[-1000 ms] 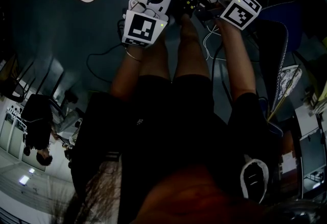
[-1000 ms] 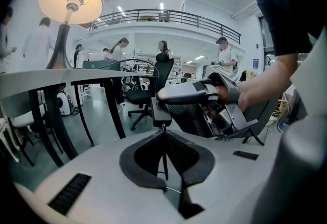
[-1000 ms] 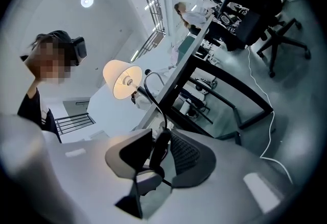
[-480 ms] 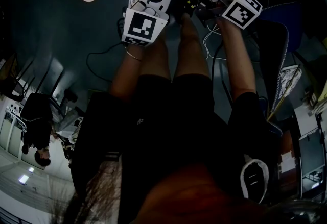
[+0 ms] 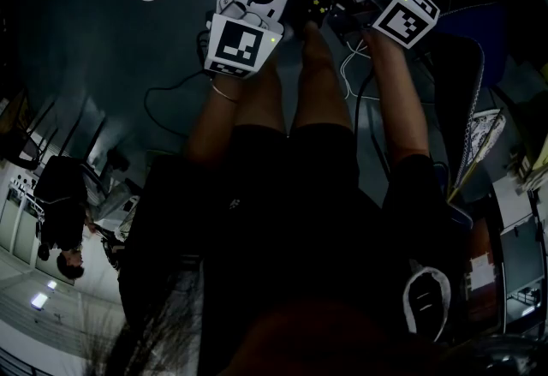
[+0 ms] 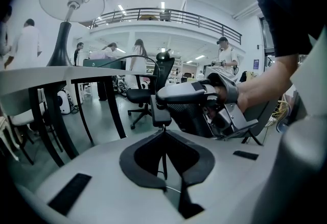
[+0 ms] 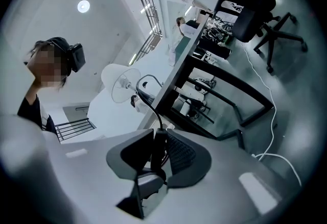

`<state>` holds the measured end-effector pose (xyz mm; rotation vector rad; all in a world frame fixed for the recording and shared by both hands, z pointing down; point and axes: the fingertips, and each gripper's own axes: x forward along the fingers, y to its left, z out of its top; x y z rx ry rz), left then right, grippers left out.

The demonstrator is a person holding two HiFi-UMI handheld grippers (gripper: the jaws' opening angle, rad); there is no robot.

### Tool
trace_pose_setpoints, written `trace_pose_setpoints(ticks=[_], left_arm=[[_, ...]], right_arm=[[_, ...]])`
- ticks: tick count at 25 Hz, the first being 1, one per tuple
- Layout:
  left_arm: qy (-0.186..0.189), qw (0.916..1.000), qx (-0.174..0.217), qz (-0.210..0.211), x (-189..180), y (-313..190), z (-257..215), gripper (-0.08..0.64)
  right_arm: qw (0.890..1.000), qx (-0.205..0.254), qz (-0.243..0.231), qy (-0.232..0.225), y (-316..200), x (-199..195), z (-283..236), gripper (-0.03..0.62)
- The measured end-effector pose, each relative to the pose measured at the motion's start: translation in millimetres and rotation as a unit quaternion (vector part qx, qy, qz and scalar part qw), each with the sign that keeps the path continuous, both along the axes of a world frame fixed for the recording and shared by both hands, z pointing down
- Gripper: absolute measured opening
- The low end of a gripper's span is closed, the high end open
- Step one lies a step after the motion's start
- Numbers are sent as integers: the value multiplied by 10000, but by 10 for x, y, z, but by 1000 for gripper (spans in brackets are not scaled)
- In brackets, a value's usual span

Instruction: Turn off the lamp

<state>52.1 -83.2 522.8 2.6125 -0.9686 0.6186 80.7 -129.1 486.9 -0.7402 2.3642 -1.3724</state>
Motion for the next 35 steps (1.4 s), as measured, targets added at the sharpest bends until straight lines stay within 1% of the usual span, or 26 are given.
trace_pose_setpoints(ticks=[6, 13, 18, 21, 23, 28, 35], left_arm=[[-15, 10000, -16, 12, 1, 2, -1, 15], [-45, 10000, 35, 30, 17, -2, 50, 15], [63, 10000, 1, -7, 25, 11, 90, 15], [327, 9994, 46, -68, 32, 6, 100, 15], [409, 9991, 18, -116, 27, 2, 130, 15], [311, 9994, -30, -136, 13, 8, 132, 15], [429, 9988, -68, -216, 20, -7, 130, 15]], right_arm=[[10000, -41, 32, -40, -1, 8, 5, 74], [10000, -7, 21, 25, 6, 24, 50, 74], [9999, -14, 43, 102, 17, 33, 75, 72], [9999, -30, 82, 105, 19, 50, 94, 69], [9998, 11, 42, 191, 28, 44, 123, 69], [9994, 59, -28, 331, 34, 32, 107, 69], [9991, 117, -35, 409, 24, 47, 108, 69]])
